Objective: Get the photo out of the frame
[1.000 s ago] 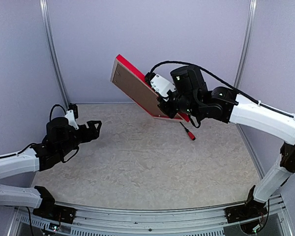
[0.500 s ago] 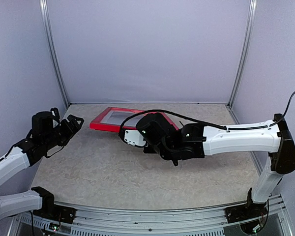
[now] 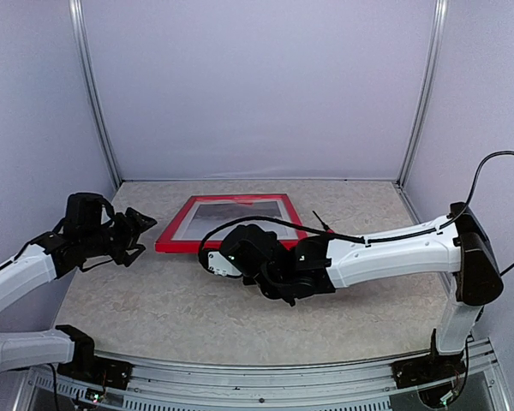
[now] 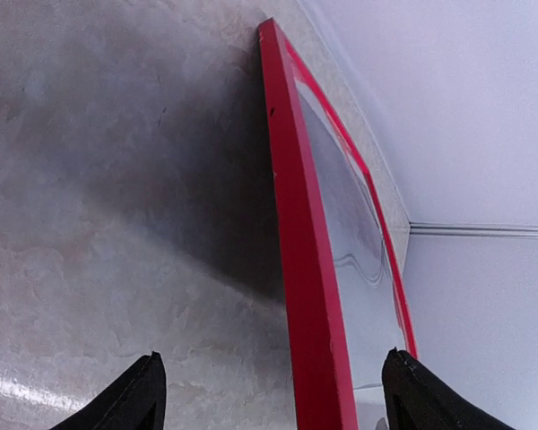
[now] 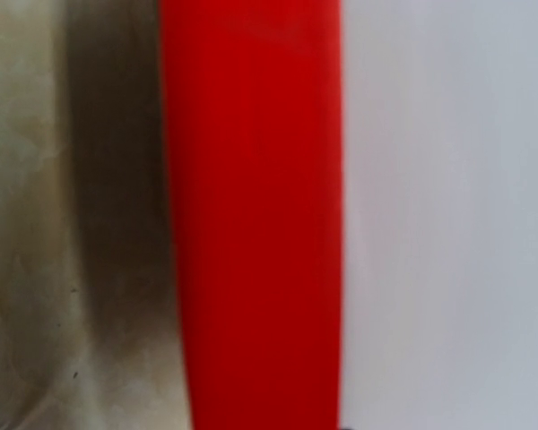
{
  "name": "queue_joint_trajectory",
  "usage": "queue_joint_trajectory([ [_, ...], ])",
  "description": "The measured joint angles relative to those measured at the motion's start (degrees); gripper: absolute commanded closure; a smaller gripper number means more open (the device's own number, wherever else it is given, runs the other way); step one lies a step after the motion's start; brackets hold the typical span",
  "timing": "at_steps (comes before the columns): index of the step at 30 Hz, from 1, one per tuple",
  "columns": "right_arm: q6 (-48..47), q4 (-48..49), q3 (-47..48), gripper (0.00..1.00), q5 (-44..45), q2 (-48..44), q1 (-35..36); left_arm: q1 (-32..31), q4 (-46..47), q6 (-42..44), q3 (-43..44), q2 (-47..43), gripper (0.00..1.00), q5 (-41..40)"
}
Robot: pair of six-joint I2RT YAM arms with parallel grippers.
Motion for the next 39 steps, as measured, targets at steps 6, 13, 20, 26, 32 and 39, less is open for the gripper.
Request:
queue_joint_trajectory([
  [6,-0.07,0.70,-0.02,1.00,0.44,0.57,0.20,0.04,2.03,-5.73,-2.75,3.65,0.28,5.01],
  [13,-0.04,1.03,-0.09,1.00,0.92,1.20,0.24,0.15,8.79,-12.46,-6.38,4.63,0.40,8.28],
  [20,0.02,1.57,-0.07,1.00,1.40,1.90,0.24,0.24,14.21,-18.25,-8.04,4.66,0.36,9.16],
  [26,0.00,2.34,-0.07,1.00,1.49,2.60,0.26,-0.35,18.03,-22.01,-8.37,4.79,0.40,10.23],
  [32,0.02,2.54,0.11,1.00,1.64,2.95,0.26,-1.46,21.86,-25.38,-9.94,4.79,0.49,10.75],
  [39,0.24,2.95,0.31,1.00,1.99,3.30,0.31,-2.29,23.61,-27.08,-10.25,4.02,0.74,10.12],
])
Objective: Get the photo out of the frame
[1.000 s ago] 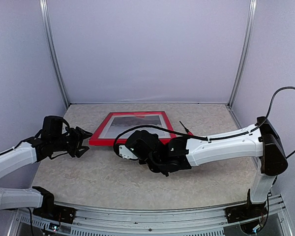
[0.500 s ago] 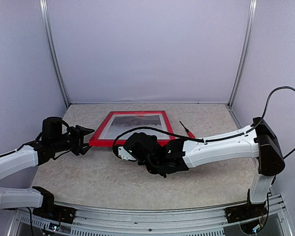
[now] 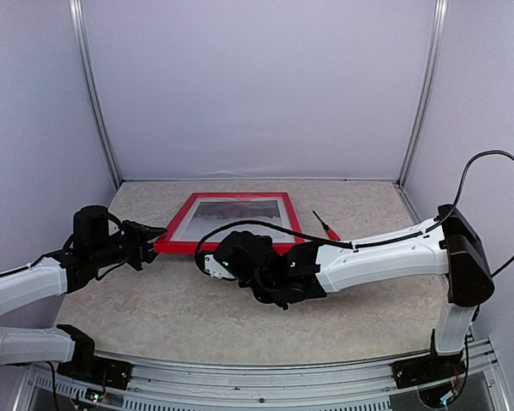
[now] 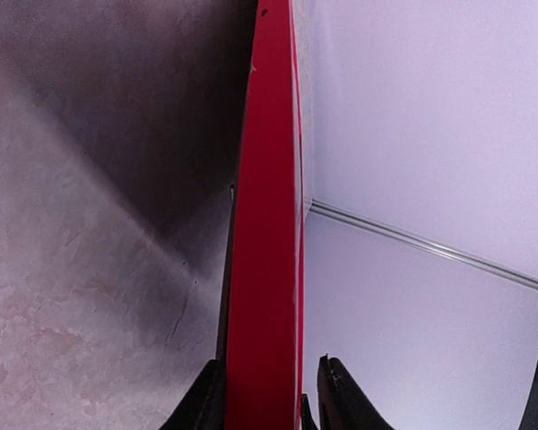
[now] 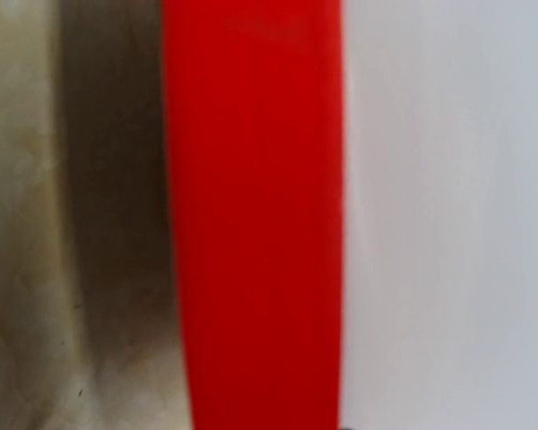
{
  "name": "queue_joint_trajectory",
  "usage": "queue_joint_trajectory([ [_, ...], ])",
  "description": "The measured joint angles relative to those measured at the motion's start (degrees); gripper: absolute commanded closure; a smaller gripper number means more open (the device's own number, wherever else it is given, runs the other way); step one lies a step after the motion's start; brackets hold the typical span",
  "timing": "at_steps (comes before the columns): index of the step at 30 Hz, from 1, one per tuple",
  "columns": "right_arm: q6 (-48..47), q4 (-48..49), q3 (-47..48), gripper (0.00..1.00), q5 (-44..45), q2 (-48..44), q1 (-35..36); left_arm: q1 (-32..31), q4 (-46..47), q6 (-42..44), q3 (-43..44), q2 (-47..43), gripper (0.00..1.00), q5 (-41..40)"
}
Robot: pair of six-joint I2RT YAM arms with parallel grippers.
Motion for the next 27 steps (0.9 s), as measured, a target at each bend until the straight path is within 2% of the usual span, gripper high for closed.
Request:
queue_joint_trajectory([
  [7,0.68,0.26,0.66,1.00,0.31,0.09,-0.02,-0.09,1.14,-0.35,-0.44,-0.74,0.93,-0.96],
  [11,0.72,0.24,0.70,1.00,0.35,0.17,-0.02,-0.37,1.01,-0.42,-0.68,-1.11,1.00,-1.64],
  [27,1.05,0.15,1.36,1.00,0.79,0.90,0.11,-0.94,0.66,-0.46,-1.14,-2.16,1.00,-3.76],
])
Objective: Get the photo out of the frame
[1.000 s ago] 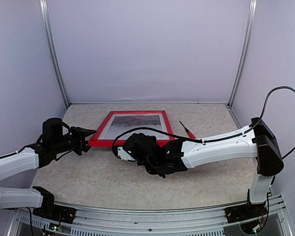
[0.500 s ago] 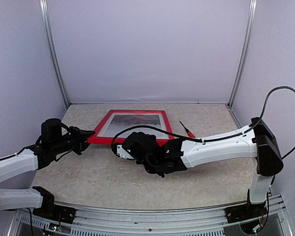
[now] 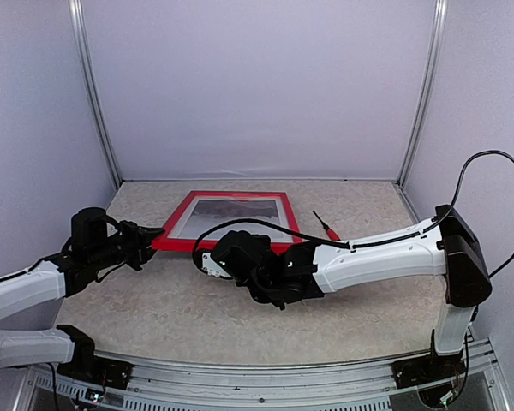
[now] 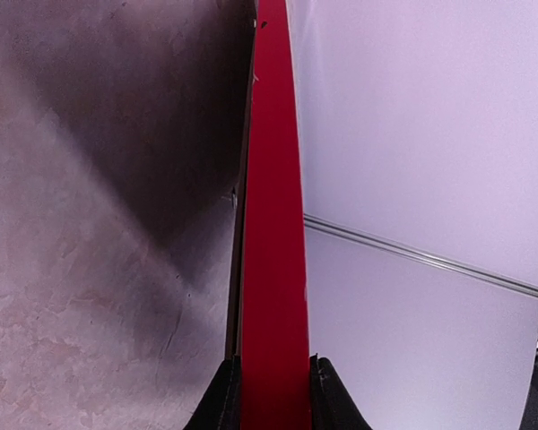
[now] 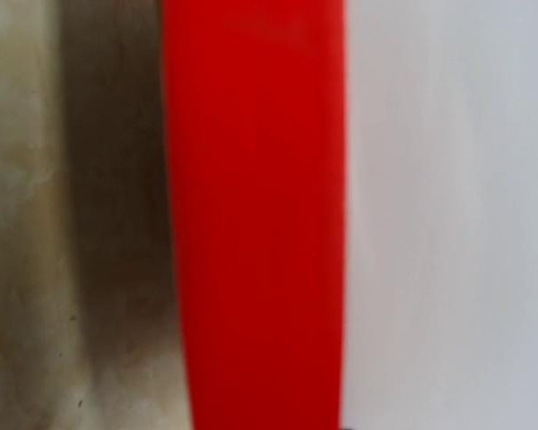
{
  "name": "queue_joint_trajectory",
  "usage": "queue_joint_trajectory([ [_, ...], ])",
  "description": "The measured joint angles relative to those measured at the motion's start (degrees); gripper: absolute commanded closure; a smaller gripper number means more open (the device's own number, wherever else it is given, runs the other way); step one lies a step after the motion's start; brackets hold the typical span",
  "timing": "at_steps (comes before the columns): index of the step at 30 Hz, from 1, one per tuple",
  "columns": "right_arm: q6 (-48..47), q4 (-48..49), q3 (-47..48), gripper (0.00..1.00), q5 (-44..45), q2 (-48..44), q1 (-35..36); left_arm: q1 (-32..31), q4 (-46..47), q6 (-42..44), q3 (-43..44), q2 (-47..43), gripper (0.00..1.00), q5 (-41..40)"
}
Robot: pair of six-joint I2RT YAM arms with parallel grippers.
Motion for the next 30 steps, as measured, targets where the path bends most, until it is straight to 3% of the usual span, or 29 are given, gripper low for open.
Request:
queue_joint_trajectory([
  [1,0.04,0.00,0.00,0.97,0.00,0.00,0.02,-0.04,-0.02,0.00,-0.04,-0.13,1.00,-0.15],
  [3,0.13,-0.02,0.00,0.81,-0.02,0.00,0.07,-0.20,-0.35,0.00,-0.07,-0.39,1.00,-0.46],
  [7,2.93,-1.46,0.39,0.30,-1.68,0.00,0.13,-0.42,-0.46,0.11,-0.20,-0.79,1.00,-0.96],
  [10,6.78,-3.85,0.50,0.15,-5.03,0.00,0.11,-0.68,-0.61,0.00,-0.26,-1.18,1.00,-1.27],
  [21,15.96,-9.66,2.34,0.10,-14.71,-4.74,0.11,-0.98,-1.51,0.04,-0.26,-2.05,1.00,-2.19],
  [30,20.70,-10.78,2.99,0.10,-17.11,-10.21,0.09,-1.33,-1.55,0.31,-0.26,-2.10,1.00,-2.78],
])
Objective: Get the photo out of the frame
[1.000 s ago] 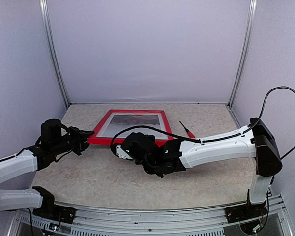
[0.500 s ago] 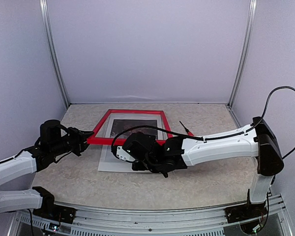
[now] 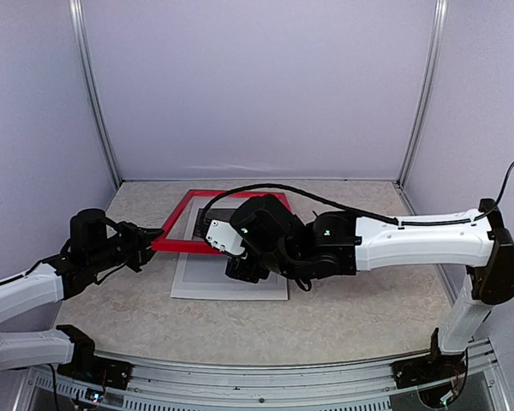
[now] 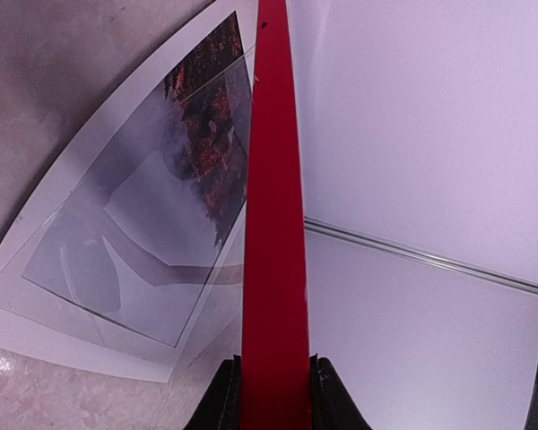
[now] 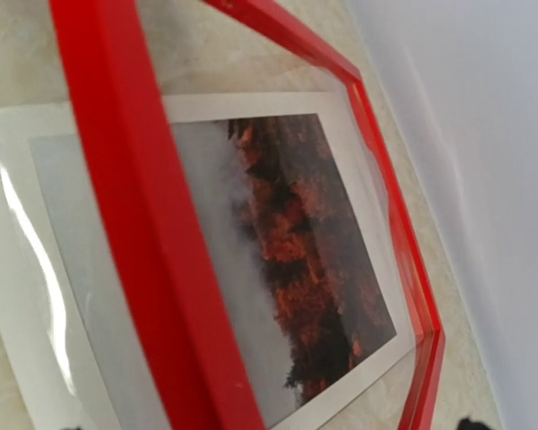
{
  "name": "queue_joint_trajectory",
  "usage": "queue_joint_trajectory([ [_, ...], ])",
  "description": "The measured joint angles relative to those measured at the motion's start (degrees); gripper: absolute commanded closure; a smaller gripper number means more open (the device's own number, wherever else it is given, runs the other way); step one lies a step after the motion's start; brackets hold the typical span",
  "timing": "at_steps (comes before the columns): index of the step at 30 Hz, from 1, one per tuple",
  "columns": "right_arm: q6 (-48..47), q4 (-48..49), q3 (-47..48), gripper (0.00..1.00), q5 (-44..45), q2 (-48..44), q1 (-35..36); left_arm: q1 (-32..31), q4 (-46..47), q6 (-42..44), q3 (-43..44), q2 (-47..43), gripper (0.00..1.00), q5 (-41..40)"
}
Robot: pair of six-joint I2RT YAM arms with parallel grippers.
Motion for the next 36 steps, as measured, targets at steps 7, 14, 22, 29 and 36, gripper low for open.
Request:
queue_joint_trajectory([
  [7,4.09,-0.09,-0.52,0.08,-1.53,-3.78,-1.73,-0.24,-0.55,5.44,1.88,0.13,1.00,-1.25],
  [14,10.64,1.36,-5.16,0.06,-3.23,-14.40,-6.38,-0.55,-1.14,21.57,7.52,2.43,1.00,-3.04],
  [22,18.21,3.45,-12.81,0.05,-2.56,-25.07,-10.69,-8.94,-1.77,46.47,19.41,9.64,1.00,-5.35],
  [29,25.62,1.73,-15.13,0.05,0.48,-28.55,-13.70,-24.55,-4.04,68.81,32.92,14.47,1.00,-11.72],
  [36,32.87,-3.04,-16.00,0.05,2.21,-38.21,-16.87,-38.03,-1.60,83.19,37.44,18.21,1.00,-20.24],
])
